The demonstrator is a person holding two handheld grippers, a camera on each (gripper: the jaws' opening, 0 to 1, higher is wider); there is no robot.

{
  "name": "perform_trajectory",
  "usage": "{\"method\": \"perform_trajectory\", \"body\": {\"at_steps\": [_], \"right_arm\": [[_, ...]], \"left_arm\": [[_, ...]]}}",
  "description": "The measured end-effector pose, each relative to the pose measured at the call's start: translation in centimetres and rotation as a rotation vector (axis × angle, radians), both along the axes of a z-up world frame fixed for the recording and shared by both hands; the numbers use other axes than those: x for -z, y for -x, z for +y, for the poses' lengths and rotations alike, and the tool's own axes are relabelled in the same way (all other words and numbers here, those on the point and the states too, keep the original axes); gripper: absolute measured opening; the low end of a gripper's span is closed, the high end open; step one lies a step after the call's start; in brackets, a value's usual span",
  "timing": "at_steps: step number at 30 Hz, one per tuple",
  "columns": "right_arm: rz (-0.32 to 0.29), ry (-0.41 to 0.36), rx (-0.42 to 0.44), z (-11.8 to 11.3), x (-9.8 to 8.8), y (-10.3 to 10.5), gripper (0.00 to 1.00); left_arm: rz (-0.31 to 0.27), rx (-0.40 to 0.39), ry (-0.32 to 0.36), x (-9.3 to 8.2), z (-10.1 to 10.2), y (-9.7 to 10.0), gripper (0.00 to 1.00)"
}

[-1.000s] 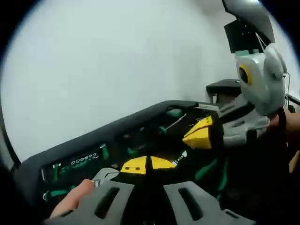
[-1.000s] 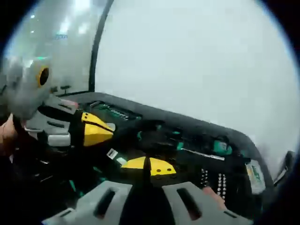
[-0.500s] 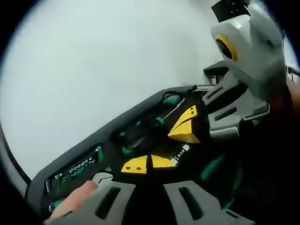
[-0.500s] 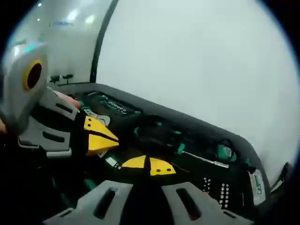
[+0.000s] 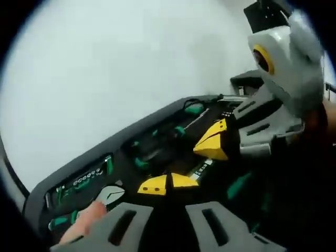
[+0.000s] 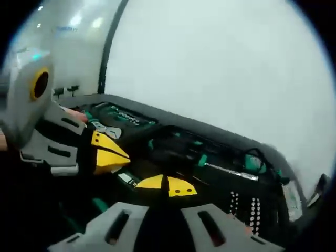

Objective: Pick up the tools and put them into their designated positions in the toolbox.

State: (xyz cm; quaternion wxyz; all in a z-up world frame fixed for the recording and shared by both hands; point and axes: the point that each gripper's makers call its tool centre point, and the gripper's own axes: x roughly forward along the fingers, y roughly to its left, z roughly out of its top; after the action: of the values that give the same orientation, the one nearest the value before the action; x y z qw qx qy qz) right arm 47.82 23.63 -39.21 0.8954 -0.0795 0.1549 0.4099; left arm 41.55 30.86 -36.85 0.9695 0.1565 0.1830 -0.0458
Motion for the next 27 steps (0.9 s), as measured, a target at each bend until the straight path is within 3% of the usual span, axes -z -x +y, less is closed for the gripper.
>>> {"method": "perform_trajectory", "body": {"at_steps": [2,3,4,5,7,8,10,11,12,13,14,15,16,17,18,19,20,22,27], "right_arm": [[-0.175,-0.18,0.095,-2.6,-4.8,-2.0,0.0],[-0.213,-0.186,0.127,-3.7,-5.4,-2.0,0.0],[-0.242,-0.149,0.151,-4.3,-5.4,-2.2,0.0],[-0.263,-0.12,0.145,-4.3,-5.2,-2.1,0.0],[-0.228,-0.07,0.085,-2.6,-4.0,-1.5,0.06],[-0.246,-0.045,0.049,-1.7,-3.8,-0.9,0.08],[-0.335,0.056,-0.009,-0.4,-3.6,-0.1,0.11],[-0.386,0.091,-0.03,0.1,-3.8,0.3,0.12],[-0.438,0.102,-0.059,0.7,-4.2,1.4,0.12],[-0.457,0.103,-0.076,1.0,-4.3,1.8,0.12],[-0.491,0.111,-0.098,1.1,-4.6,2.9,0.12],[-0.512,0.144,-0.103,1.0,-4.4,3.4,0.12],[-0.53,0.174,-0.109,1.0,-4.2,3.8,0.12],[-0.55,0.194,-0.122,1.0,-4.1,4.3,0.12],[-0.558,0.21,-0.131,1.5,-3.7,3.7,0.12],[-0.573,0.22,-0.134,1.7,-3.7,3.4,0.12],[-0.582,0.222,-0.143,1.8,-3.7,3.8,0.12],[-0.591,0.233,-0.153,1.9,-3.5,4.0,0.12],[-0.595,0.251,-0.149,1.7,-3.5,3.2,0.12]], "left_arm": [[-0.257,-0.023,0.24,-5.9,0.3,2.1,0.0],[-0.339,-0.029,0.326,-7.6,0.8,3.9,0.0],[-0.386,-0.051,0.335,-8.2,1.7,5.7,0.04],[-0.383,-0.104,0.287,-7.3,3.2,6.8,0.06],[-0.45,-0.214,0.142,-6.3,6.1,9.2,0.07],[-0.461,-0.247,0.109,-5.5,7.0,10.1,0.07],[-0.476,-0.309,0.064,-4.4,8.2,11.6,0.07],[-0.579,-0.319,-0.009,-5.0,8.3,12.9,0.07],[-0.608,-0.301,-0.006,-4.6,8.1,13.2,0.07],[-0.583,-0.297,0.01,-3.5,8.1,13.3,0.07],[-0.48,-0.309,0.0,-2.5,8.3,13.3,0.07],[-0.517,-0.307,0.008,-3.4,8.5,13.2,0.07],[-0.597,-0.281,0.096,-4.1,8.2,12.9,0.07],[-0.582,-0.227,0.129,-3.8,7.5,12.4,0.08],[-0.505,-0.209,0.172,-2.5,7.3,12.1,0.1],[-0.475,-0.224,0.177,-1.9,7.6,12.0,0.11],[-0.498,-0.221,0.162,-2.1,7.8,12.1,0.11],[-0.556,-0.17,0.2,-3.3,6.7,12.3,0.11],[-0.536,-0.166,0.21,-3.0,6.4,12.3,0.11]]}}
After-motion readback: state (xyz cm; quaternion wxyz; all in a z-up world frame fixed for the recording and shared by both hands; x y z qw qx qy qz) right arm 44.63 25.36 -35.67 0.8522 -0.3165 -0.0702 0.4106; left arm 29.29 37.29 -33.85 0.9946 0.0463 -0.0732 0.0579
